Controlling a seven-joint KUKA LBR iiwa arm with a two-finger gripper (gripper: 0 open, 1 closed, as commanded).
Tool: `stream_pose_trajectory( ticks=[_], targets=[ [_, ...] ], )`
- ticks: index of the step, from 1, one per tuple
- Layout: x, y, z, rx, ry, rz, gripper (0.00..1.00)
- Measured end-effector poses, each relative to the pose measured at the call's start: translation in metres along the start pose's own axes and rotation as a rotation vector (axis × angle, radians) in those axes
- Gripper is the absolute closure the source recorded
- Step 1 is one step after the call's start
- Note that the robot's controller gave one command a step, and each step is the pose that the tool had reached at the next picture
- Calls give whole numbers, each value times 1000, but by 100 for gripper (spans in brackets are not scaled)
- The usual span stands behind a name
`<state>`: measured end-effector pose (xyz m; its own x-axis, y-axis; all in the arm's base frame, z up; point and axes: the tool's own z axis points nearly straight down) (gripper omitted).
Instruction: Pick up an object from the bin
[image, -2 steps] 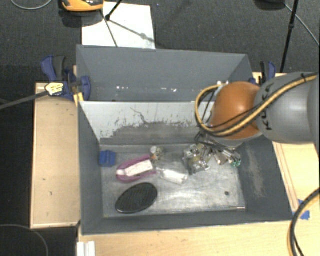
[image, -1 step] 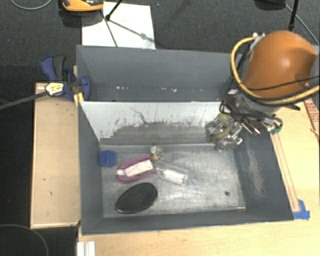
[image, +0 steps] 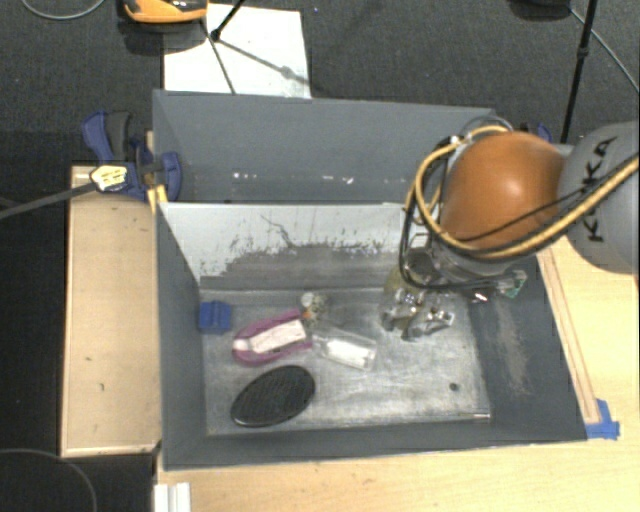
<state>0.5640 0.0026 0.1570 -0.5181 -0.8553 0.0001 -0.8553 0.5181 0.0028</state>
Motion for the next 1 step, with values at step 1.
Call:
stream_pose_trajectory(
  ticks=[1],
  targets=[
    [-3,4,-76,10,-6,-93,100]
  ],
)
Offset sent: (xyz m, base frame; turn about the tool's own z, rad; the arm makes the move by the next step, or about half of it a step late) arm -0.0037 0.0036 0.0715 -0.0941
